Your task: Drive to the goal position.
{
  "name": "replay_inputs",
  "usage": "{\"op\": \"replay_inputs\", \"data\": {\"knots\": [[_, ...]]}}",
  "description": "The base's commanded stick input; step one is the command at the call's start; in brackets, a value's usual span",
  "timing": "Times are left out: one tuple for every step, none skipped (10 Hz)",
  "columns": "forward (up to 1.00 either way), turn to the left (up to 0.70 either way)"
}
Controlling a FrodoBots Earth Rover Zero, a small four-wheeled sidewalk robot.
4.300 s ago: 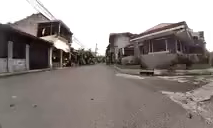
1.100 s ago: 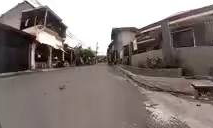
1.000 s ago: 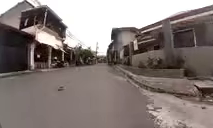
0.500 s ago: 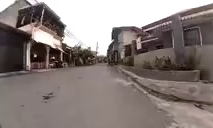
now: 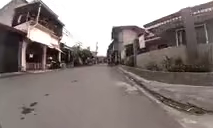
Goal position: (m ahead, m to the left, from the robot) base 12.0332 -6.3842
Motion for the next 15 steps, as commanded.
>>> {"op": "replay_inputs", "data": {"knots": [[1.00, 0.00], [1.00, 0.00], [1.00, 0.00], [1.00, 0.00], [1.00, 0.00], [1.00, 0.00], [1.00, 0.00], [1.00, 0.00], [1.00, 0.06], [1.00, 0.35], [1.00, 0.39], [1.00, 0.00], [1.00, 0.00], [1.00, 0.00], [1.00, 0.00]]}}
